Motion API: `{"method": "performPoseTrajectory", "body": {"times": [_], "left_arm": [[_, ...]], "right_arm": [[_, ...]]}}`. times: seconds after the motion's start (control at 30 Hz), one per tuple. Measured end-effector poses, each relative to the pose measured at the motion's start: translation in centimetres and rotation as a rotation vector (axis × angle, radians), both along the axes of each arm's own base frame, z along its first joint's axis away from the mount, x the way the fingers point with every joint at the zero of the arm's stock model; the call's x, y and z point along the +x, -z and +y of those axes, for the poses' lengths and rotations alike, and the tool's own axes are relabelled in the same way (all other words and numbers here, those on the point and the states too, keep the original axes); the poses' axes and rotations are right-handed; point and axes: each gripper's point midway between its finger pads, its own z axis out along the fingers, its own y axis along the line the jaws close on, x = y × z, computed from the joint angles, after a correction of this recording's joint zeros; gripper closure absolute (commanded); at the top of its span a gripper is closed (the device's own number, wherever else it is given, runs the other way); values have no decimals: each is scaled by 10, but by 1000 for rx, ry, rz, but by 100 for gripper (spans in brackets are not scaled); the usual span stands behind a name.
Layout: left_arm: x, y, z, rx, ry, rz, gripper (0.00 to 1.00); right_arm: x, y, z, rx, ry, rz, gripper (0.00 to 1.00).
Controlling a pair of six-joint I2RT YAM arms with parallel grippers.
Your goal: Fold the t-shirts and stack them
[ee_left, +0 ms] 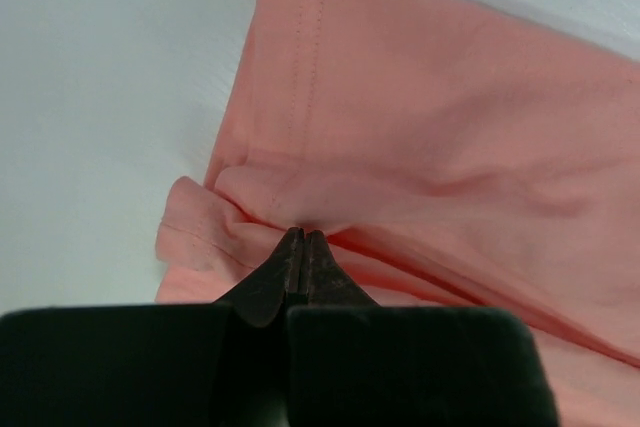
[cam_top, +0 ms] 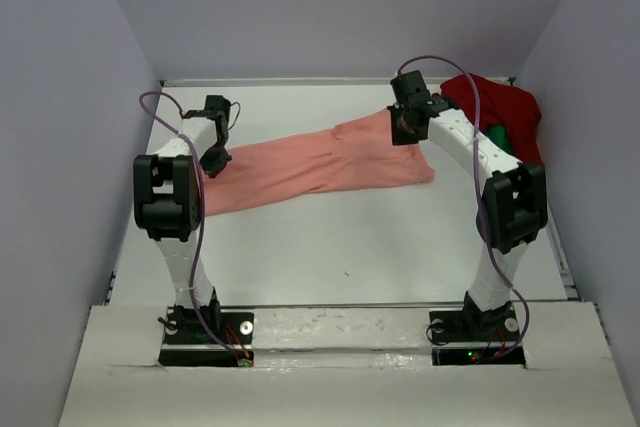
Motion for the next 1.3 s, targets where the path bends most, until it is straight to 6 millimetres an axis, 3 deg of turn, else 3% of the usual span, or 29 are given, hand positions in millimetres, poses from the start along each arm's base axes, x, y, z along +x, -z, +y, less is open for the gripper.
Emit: {"method": "performPoseTrajectory", "body": {"times": [0.13,0.4,0.5,0.7,0.9,1.0,1.17,1.3], "left_arm": [[4,1,-2,-7,-3,4,100],[27,13,4,2,-17,8,100],[27,15,6,9,-22,14,100],[27,-12,8,24,-34,-46,100],[3,-73,7,32,-54,-181,100],[-10,-87,3,20,-58,-218,100],[-35,-79,-1,-4,-73,-187,100],[-39,-69,-2,-6,-79,-149,100]], "right_arm": [[3,-10,-2,12,4,-26,100],[2,-9,3,34,-10,-20,100],[1,-5,5,45,-19,-14,100],[-1,0,8,57,-29,0,100],[-2,0,12,77,-44,2,100],[-2,0,14,84,-49,4,100],[-2,-1,14,86,-50,2,100],[-2,-4,16,94,-55,-5,100]]}}
